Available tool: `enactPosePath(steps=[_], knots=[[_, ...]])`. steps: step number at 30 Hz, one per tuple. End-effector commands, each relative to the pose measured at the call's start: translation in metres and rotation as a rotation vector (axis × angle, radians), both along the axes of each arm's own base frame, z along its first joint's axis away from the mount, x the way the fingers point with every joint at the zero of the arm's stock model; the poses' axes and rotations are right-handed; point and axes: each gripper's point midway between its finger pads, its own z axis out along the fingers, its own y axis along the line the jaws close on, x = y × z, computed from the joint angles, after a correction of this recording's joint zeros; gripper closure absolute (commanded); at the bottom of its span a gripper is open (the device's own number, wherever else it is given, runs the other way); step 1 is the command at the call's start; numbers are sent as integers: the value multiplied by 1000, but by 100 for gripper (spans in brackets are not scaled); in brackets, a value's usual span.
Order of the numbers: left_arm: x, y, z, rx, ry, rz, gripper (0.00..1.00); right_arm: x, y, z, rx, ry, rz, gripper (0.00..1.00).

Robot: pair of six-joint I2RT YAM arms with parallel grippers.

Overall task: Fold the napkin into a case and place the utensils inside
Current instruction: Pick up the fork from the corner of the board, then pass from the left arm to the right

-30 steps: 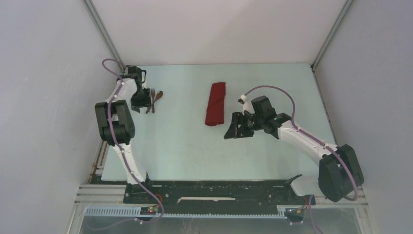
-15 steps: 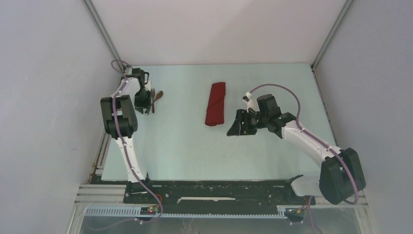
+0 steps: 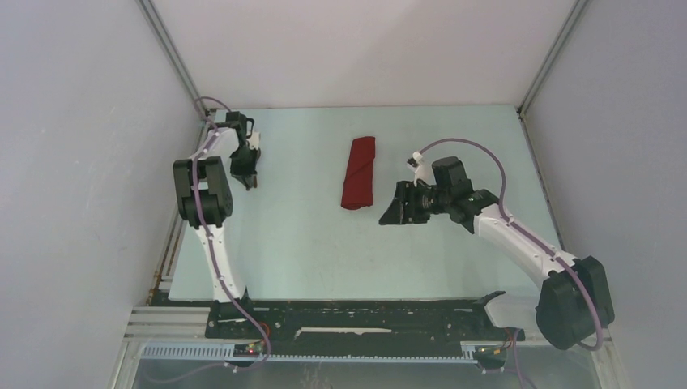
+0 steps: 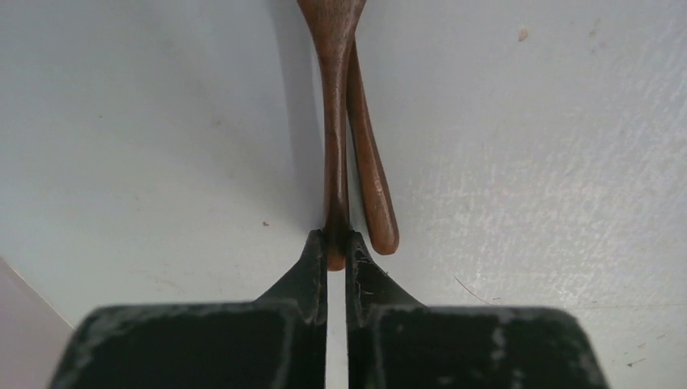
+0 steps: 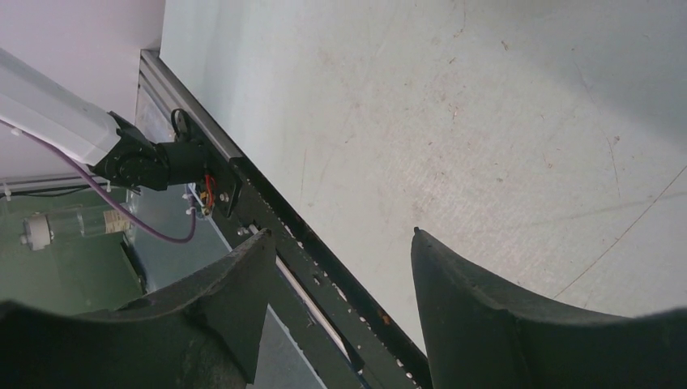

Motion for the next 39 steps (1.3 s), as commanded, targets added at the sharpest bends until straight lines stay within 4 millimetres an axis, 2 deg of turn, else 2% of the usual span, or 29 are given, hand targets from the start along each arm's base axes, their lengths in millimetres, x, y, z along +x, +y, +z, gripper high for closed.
enactPosePath(steps=[1, 4, 7, 9, 10, 11, 13, 14, 16, 19, 21, 24, 27, 30, 34, 39], knots=[[13, 4, 42, 93, -116, 2, 100, -1, -7, 6, -7, -57, -10, 30], [8, -3, 81, 172, -206, 8, 100, 3, -12, 6, -23, -74, -29, 30], [-14, -31, 112, 232, -241, -50, 100, 13, -24, 13, -20, -96, -75, 30], [-41, -66, 122, 253, -268, -147, 100, 20, -35, 22, -40, -118, -115, 29], [-55, -73, 124, 265, -279, -177, 100, 23, -39, 27, -51, -129, -131, 29], [-70, -99, 129, 269, -309, -264, 100, 24, -44, 32, -62, -135, -148, 29], [-105, -132, 126, 324, -342, -459, 100, 22, -51, 41, -63, -127, -162, 28], [-122, -149, 132, 363, -390, -562, 100, 17, -54, 45, -63, -98, -163, 28], [-154, -175, 130, 436, -440, -757, 100, 8, -59, 53, -59, -52, -165, 29], [-192, -207, 132, 446, -558, -993, 100, -12, -59, 68, -43, -7, -133, 29], [-212, -219, 138, 415, -635, -1084, 100, -24, -62, 67, -57, 43, -121, 29], [-240, -231, 143, 378, -725, -1228, 100, -43, -62, 53, -84, 148, -66, 31], [-266, -240, 139, 381, -768, -1372, 100, -68, -36, 55, -21, 202, 115, 34], [-287, -247, 134, 361, -757, -1481, 100, -87, -10, 57, -40, 204, 264, 35], [-307, -259, 128, 327, -731, -1584, 100, -104, 13, 46, -105, 258, 413, 37], [-317, -265, 121, 312, -705, -1637, 100, -127, 31, 30, -195, 263, 534, 40]])
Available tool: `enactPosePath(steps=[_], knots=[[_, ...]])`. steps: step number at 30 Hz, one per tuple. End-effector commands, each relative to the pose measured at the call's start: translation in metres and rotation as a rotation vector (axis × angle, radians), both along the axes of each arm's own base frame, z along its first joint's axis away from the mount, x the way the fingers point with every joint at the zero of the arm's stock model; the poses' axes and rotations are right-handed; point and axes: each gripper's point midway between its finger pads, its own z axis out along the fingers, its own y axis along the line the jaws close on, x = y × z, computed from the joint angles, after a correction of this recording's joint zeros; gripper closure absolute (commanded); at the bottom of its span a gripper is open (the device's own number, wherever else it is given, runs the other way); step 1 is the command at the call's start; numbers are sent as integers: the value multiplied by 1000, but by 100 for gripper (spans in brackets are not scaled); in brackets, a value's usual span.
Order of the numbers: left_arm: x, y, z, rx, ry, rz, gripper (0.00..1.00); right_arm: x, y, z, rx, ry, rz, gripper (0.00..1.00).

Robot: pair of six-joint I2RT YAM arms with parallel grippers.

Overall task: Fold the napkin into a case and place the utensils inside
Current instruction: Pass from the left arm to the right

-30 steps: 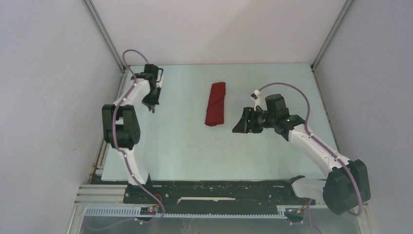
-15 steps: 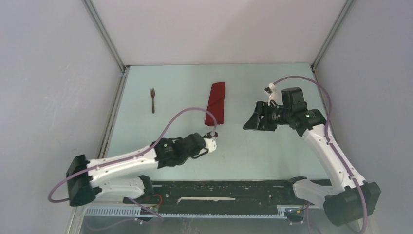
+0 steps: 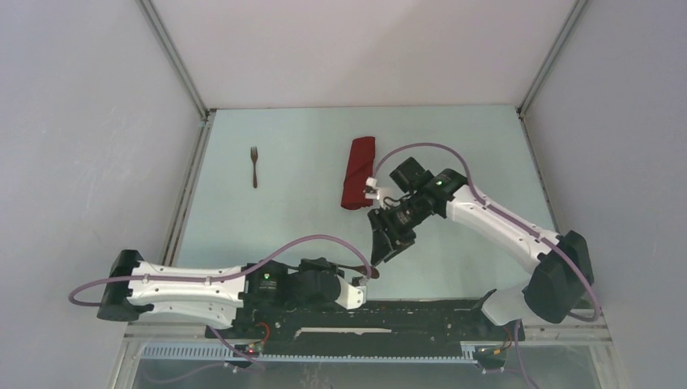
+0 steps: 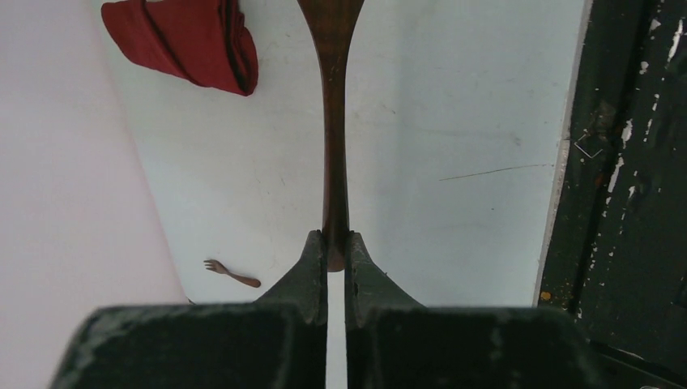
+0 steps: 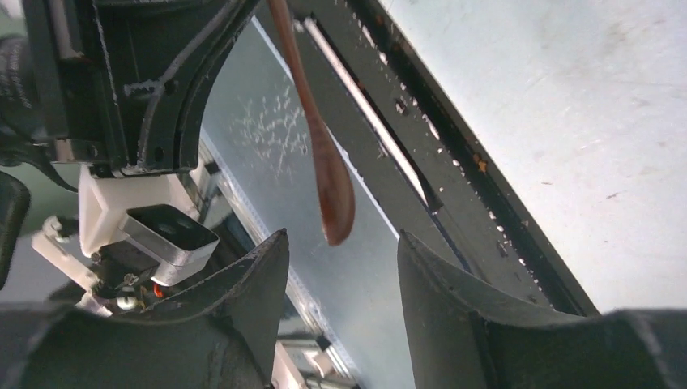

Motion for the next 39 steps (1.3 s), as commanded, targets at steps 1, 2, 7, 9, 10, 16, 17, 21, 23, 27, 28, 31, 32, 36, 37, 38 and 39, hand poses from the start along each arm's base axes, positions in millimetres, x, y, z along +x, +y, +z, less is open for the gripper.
enactPosePath(steps=[1, 2, 7, 9, 10, 16, 17, 21, 23, 27, 28, 31, 32, 36, 37, 38, 39], knots=[[-7, -5, 1, 16, 8, -46, 100, -18, 8, -2, -34, -21, 105, 40], [-8, -6, 0, 18, 13, -49, 100, -20, 9, -3, -35, -12, 115, 40], [-12, -8, -2, 26, 38, -66, 100, -37, 16, -10, -51, 11, 183, 45], [-15, -10, -3, 29, 53, -76, 100, -40, 20, -14, -59, 13, 203, 49], [-16, -11, -4, 29, 60, -81, 100, -39, 21, -17, -68, 9, 204, 51], [-20, -12, -6, 34, 81, -94, 100, -37, 23, -32, -104, 17, 221, 63], [-20, -12, -5, 31, 85, -95, 100, -38, 24, -33, -107, 19, 226, 63], [-21, -12, -6, 37, 91, -96, 100, -41, 27, -38, -123, 20, 245, 66], [-21, -13, -5, 33, 92, -99, 100, -43, 30, -39, -124, 17, 254, 78], [-13, -14, 6, -26, 47, -49, 87, -42, 31, -40, -124, 31, 200, 100], [-11, -15, 13, -75, 46, -29, 79, -40, 29, -42, -112, 54, 156, 100], [-4, -15, 42, -314, 99, 90, 44, -26, 25, -43, -27, 135, -45, 100], [4, -12, 56, -424, 111, 154, 29, -20, 23, -45, -12, 162, -122, 100], [33, 8, 112, -957, 217, 426, 7, 36, 8, -54, 4, 248, -536, 100], [39, 14, 124, -1081, 250, 480, 4, 51, 4, -56, 13, 261, -615, 100], [43, 13, 133, -1186, 306, 518, 2, 66, -2, -60, 8, 276, -697, 100], [48, 13, 138, -1273, 354, 563, 1, 80, -8, -65, -10, 290, -778, 100]])
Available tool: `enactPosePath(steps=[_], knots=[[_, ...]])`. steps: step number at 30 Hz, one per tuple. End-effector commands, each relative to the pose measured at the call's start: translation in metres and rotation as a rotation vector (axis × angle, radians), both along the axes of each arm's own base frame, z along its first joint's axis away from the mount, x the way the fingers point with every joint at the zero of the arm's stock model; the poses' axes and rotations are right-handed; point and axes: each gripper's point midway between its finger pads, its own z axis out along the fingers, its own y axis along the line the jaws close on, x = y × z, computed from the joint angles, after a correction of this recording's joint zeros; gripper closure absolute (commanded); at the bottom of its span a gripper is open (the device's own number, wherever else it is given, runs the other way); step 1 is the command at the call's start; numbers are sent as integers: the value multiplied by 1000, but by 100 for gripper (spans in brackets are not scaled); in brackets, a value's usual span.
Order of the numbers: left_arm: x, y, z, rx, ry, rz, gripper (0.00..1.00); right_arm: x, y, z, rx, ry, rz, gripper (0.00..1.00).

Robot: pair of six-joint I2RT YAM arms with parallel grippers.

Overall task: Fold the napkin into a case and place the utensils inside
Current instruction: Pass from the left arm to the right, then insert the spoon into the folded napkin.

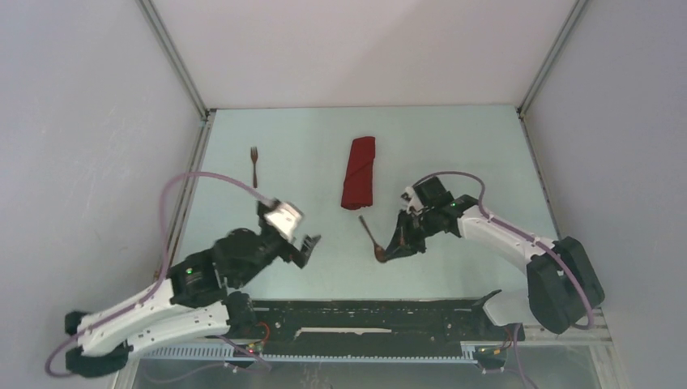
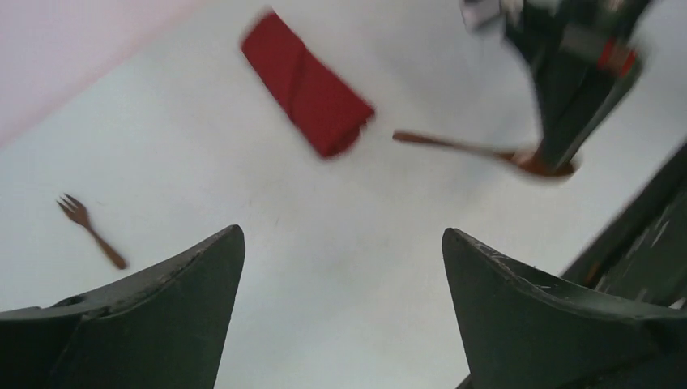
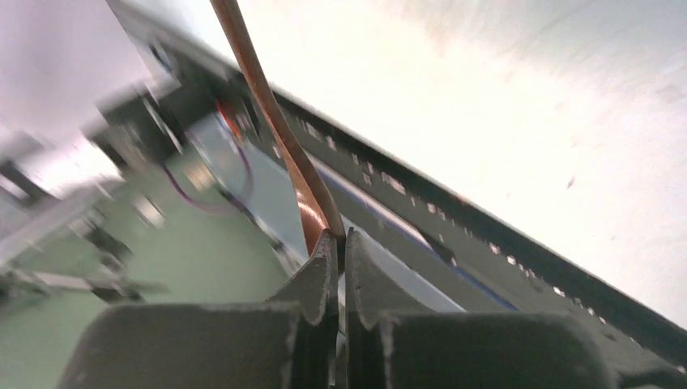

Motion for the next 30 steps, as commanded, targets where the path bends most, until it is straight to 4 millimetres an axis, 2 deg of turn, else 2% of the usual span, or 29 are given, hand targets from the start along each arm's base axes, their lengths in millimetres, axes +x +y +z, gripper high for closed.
enactPosePath(steps=[1, 3, 7, 8, 12, 14, 17, 19, 22, 25, 28, 30], knots=[[19, -11, 51, -615, 209, 183, 2, 82, 1, 10, 44, 17, -423, 100], [30, -19, 45, -698, 327, 223, 5, 108, 1, 11, 87, 22, -503, 100], [67, -41, 18, -811, 580, 240, 26, 149, 2, 4, 110, 4, -602, 100], [76, -47, 9, -827, 645, 238, 30, 157, 4, 2, 121, 12, -607, 100], [111, -71, -1, -909, 773, 175, 45, 182, 18, -8, 153, 2, -583, 100], [129, -78, -11, -914, 803, 177, 51, 189, 21, -17, 145, -9, -574, 100], [157, -82, -46, -902, 874, 272, 69, 200, 23, -23, 153, -69, -570, 100], [171, -86, -71, -894, 928, 317, 75, 203, 28, -28, 171, -70, -552, 100], [190, -93, -94, -889, 982, 362, 82, 211, 31, -35, 182, -68, -532, 100], [207, -98, -128, -853, 1084, 450, 99, 218, 34, -42, 188, -64, -521, 100], [217, -109, -154, -847, 1205, 481, 100, 222, 35, -46, 188, -51, -519, 100], [222, -111, -163, -844, 1223, 495, 100, 223, 34, -52, 184, -38, -523, 100]])
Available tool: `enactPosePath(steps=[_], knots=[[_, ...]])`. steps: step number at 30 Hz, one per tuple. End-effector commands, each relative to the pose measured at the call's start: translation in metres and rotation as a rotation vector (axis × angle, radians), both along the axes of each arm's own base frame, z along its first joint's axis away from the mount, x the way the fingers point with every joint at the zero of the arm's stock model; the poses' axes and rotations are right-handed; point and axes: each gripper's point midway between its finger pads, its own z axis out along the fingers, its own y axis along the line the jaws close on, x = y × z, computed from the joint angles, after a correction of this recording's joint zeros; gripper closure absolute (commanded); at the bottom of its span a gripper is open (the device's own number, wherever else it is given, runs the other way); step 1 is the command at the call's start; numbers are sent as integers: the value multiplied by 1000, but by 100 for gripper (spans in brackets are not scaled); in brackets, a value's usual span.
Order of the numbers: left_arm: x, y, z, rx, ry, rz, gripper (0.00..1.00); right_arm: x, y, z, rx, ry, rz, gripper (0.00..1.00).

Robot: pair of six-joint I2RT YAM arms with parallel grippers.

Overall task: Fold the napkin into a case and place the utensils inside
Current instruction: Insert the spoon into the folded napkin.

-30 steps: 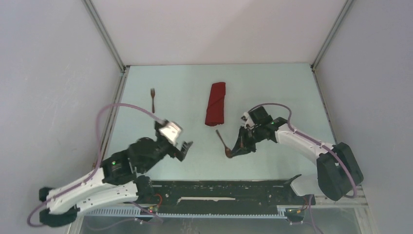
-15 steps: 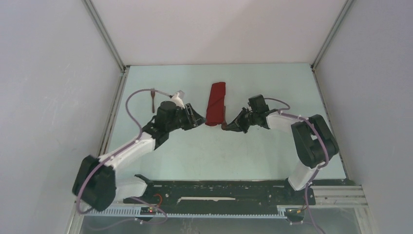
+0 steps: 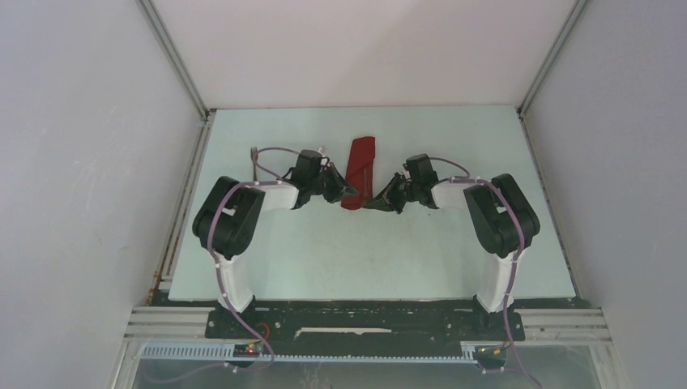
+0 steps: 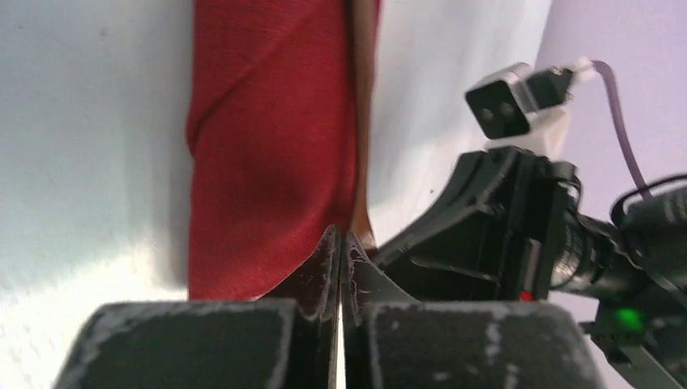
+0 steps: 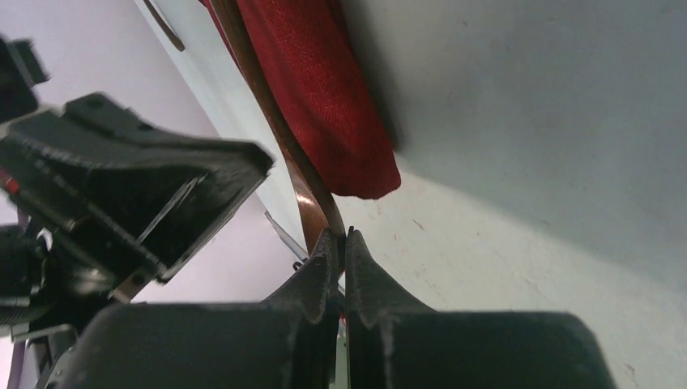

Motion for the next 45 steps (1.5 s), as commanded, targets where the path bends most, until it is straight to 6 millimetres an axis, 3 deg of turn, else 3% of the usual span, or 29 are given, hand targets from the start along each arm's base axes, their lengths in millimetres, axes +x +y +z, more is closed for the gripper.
enactPosePath(steps=[1, 7, 16, 32, 45], knots=[[10, -9, -7, -49, 71, 4, 100, 15, 4, 7, 38, -50, 13, 100], [10, 5, -25, 59, 72, 22, 100, 25, 1, -1, 29, -53, 6, 100], [3, 9, -52, 74, 135, 37, 100, 50, -3, -5, -4, -83, -21, 100], [0, 10, -59, 73, 143, 43, 100, 105, -5, -16, -87, -123, -97, 100], [2, 9, -61, 74, 138, 46, 100, 123, -17, -21, -128, -120, -147, 100]])
